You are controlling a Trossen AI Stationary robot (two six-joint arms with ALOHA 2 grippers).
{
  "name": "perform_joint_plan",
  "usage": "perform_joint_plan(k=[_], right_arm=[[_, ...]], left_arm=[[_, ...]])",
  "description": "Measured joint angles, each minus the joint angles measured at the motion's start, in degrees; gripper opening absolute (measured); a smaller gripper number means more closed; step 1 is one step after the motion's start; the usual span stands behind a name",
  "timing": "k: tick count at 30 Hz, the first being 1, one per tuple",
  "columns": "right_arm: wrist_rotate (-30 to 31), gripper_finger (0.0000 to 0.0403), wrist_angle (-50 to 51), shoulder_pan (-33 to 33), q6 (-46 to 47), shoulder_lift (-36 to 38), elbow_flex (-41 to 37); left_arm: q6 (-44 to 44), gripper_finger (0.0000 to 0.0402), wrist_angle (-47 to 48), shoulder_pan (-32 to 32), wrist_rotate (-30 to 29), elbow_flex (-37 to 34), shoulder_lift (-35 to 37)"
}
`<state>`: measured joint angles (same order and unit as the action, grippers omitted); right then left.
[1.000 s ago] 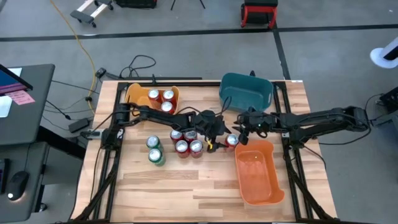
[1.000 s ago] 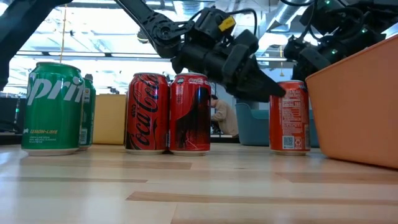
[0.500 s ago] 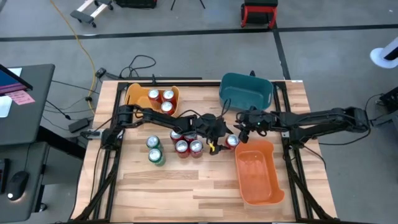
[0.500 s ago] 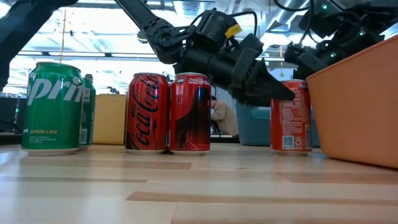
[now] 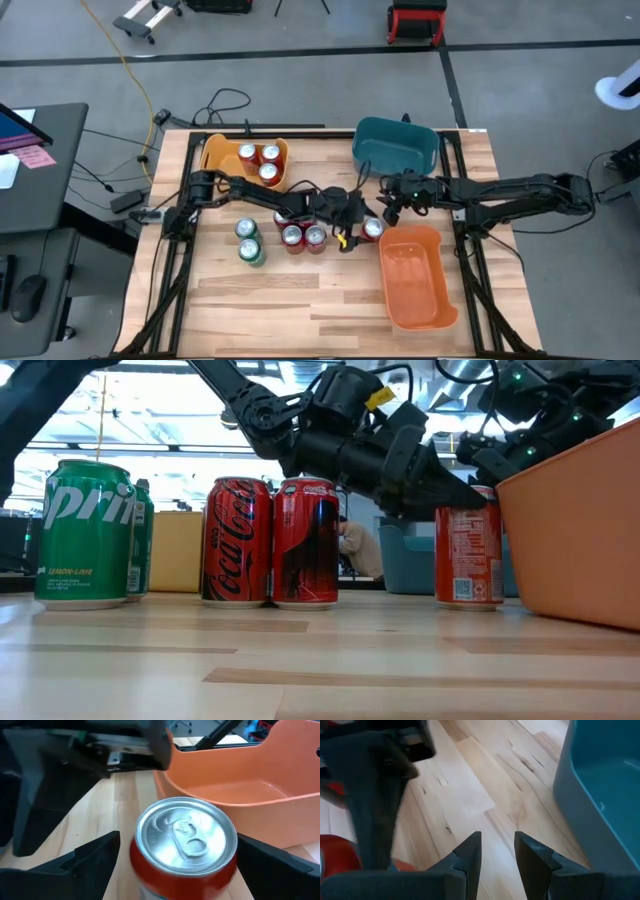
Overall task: Sort soda cans
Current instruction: Put the orange soda can into the yellow bin
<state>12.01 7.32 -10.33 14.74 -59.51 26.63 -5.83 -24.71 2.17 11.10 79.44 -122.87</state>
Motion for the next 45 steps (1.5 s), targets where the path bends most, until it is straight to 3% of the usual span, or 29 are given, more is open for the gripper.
perform_joint_plan(k=[5, 16, 27, 31, 45], right_arm=[[0.00, 0.0139, -0.32, -0.01, 0.00, 0.00, 0.00], [0.02, 0.0139, -0.33, 0.00, -0.04, 0.00, 0.00], [0.04, 0.0139, 0.73, 0.04, -0.13, 0.01, 0.00], [0.07, 0.0139, 2.15, 0.04, 0.13, 0.01, 0.00], [0.07, 0.0139, 3.12, 0.70, 0.31, 0.02, 0.00]], left_arm=[[0.69, 0.0365, -0.24, 0.11, -0.07, 0.00, -0.02], [0.83, 0.0296, -0.03, 0.37, 0.21, 0.02, 0.01], [1.23, 0.0293, 0.46, 0.52, -2.00, -0.11, 1.09], [1.60, 0.0293, 4.87, 0.54, -2.84, -0.28, 3.96], [1.10, 0.0293, 21.06, 0.63, -14.27, -0.14, 19.52]])
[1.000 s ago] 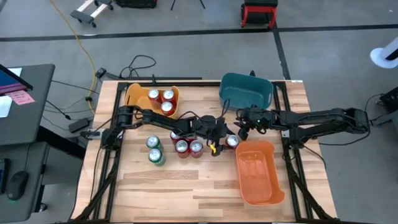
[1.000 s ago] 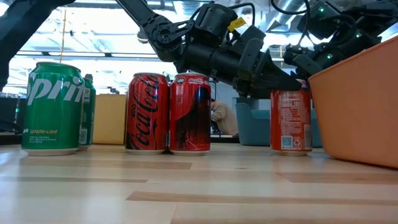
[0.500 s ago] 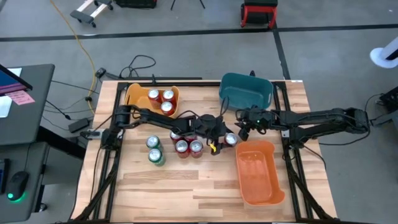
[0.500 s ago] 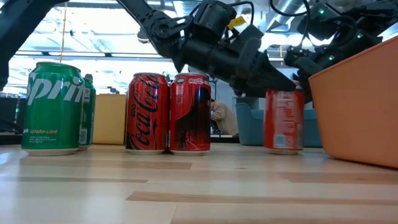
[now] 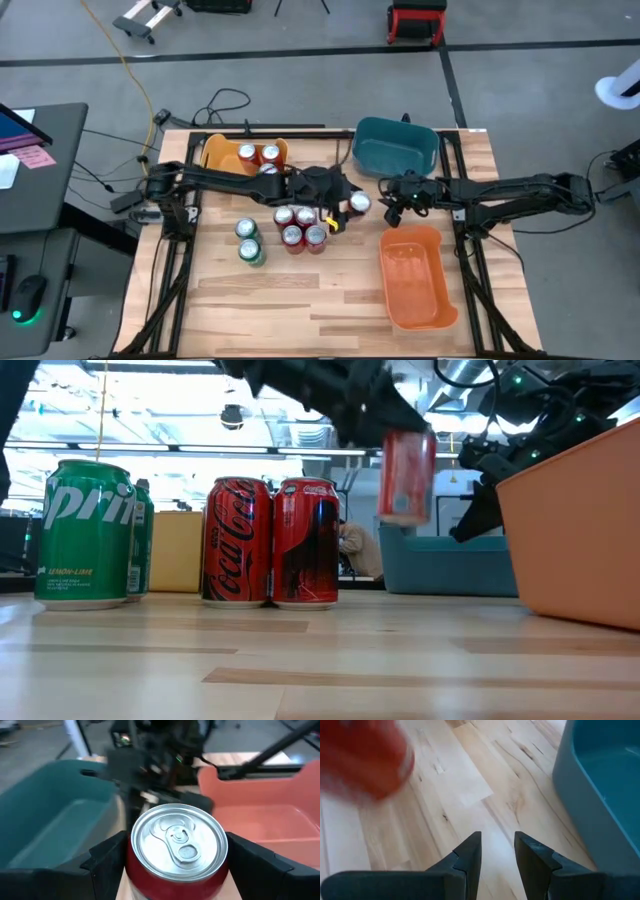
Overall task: Sort soda cans
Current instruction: Put the orange soda can into the yellow bin
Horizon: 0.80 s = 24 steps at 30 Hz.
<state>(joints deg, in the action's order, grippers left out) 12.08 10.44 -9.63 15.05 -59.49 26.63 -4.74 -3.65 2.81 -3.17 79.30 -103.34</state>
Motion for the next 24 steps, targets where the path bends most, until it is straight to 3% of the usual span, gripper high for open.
perform_joint_plan(k=[12, 24], right_arm=[[0.00, 0.0139, 0.32, 2.89, 0.11, 0.01, 0.00], [0.00, 0.0139, -0.93, 2.80, 0.02, 0.01, 0.00]], left_arm=[[3.44, 0.0293, 10.51, 0.79, -17.28, -8.62, 19.69], [10.10, 0.0293, 10.91, 2.43, -30.32, -30.37, 44.24]])
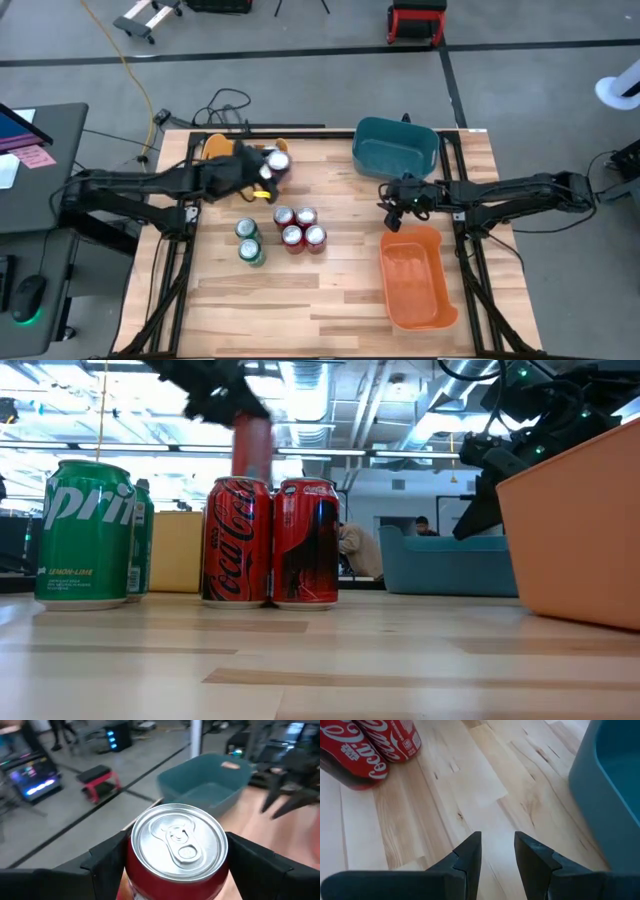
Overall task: Sort soda cans
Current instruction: Put the orange soda can into the yellow bin
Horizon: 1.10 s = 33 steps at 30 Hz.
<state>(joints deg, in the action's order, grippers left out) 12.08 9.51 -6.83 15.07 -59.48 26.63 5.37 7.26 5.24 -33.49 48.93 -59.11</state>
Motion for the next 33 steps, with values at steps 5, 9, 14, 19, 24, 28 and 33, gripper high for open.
perform_joint_plan(k=[5, 9, 14, 19, 24, 28, 33], right_arm=[[0.00, 0.0139, -2.17, 0.00, -0.11, 0.00, 0.00], [0.00, 0.0139, -3.30, -0.07, -0.17, -0.01, 0.00], [0.00, 0.0139, -3.96, -0.07, -0.17, 0.00, 0.00], [0.00, 0.0139, -3.95, -0.07, -0.17, 0.00, 0.00], [0.00, 0.0139, -3.99, -0.07, -0.19, -0.01, 0.00], [0.00, 0.0139, -4.24, -0.07, -0.22, 0.00, 0.00], [0.00, 0.0139, -4.98, -0.07, -0.51, -0.01, 0.00]], left_arm=[[3.24, 0.0293, 1.49, 1.60, -4.57, -8.74, 8.13], [4.34, 0.0293, 1.71, 3.26, -5.04, -12.30, 13.88], [4.34, 0.0293, 3.47, 5.01, -7.42, -14.24, 19.01], [6.17, 0.0293, 7.26, 6.92, -7.73, -15.69, 21.20], [8.22, 0.0293, 7.62, 8.43, -7.72, -17.97, 21.19], [8.88, 0.0293, 6.12, 9.89, -7.68, -20.45, 21.15], [10.92, 0.0293, 2.35, 11.63, -6.92, -24.39, 21.17]])
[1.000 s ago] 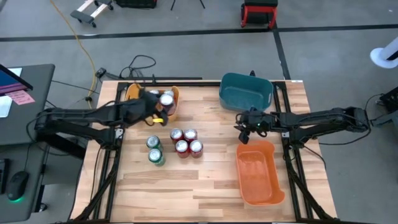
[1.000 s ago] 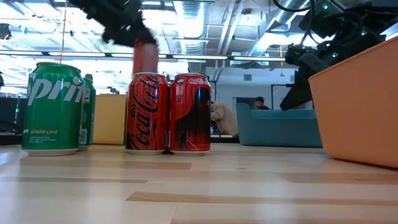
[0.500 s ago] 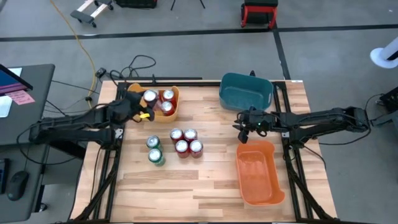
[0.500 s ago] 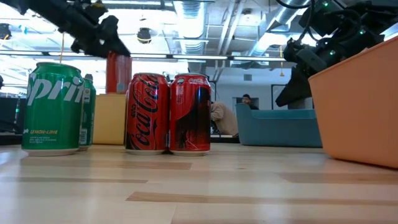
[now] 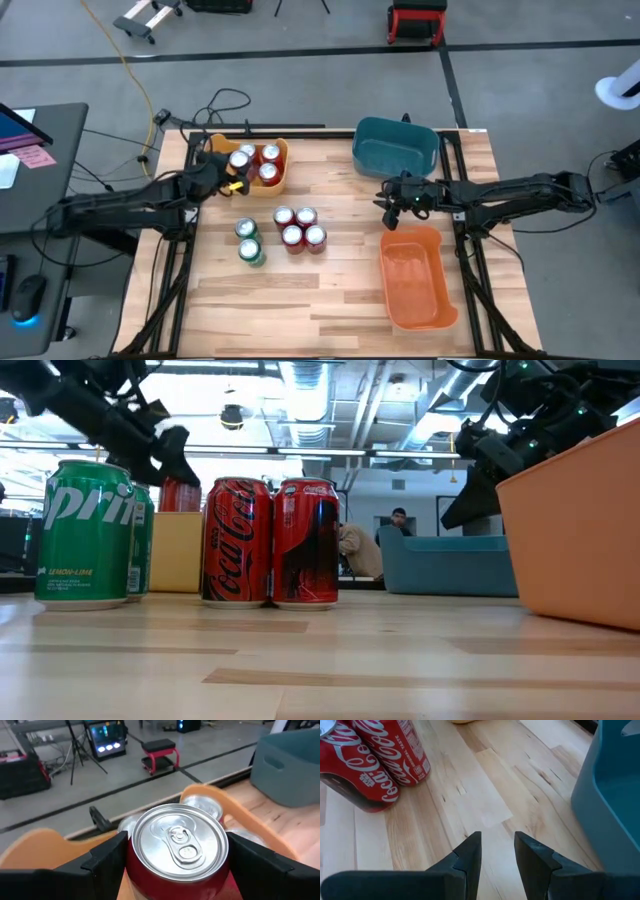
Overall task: Sort soda cans
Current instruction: Put the orange soda can into the yellow bin
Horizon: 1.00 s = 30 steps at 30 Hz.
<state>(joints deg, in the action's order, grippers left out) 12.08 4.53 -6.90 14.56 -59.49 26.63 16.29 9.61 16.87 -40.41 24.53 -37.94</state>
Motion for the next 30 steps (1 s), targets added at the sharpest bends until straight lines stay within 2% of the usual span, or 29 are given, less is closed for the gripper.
perform_joint_plan(k=[13, 22, 25, 30], right_arm=[[0.00, 0.0139, -1.05, 0.00, 0.05, -0.06, 0.00], [0.04, 0.0139, -9.07, 0.13, 0.46, -2.11, 0.00], [0.05, 0.0139, -11.54, 0.13, 0.65, -3.88, 0.00], [0.04, 0.0139, -14.64, 0.13, 1.64, -7.18, 0.00]], left_arm=[[4.55, 0.0298, -9.38, 1.61, 4.20, -8.89, -2.45], [3.59, 0.0305, -13.45, 1.63, 5.50, -9.14, -6.89], [2.33, 0.0306, -15.35, 1.63, 7.83, -9.14, -7.94], [1.64, 0.0308, -16.48, 1.77, 7.85, -9.14, -8.62]])
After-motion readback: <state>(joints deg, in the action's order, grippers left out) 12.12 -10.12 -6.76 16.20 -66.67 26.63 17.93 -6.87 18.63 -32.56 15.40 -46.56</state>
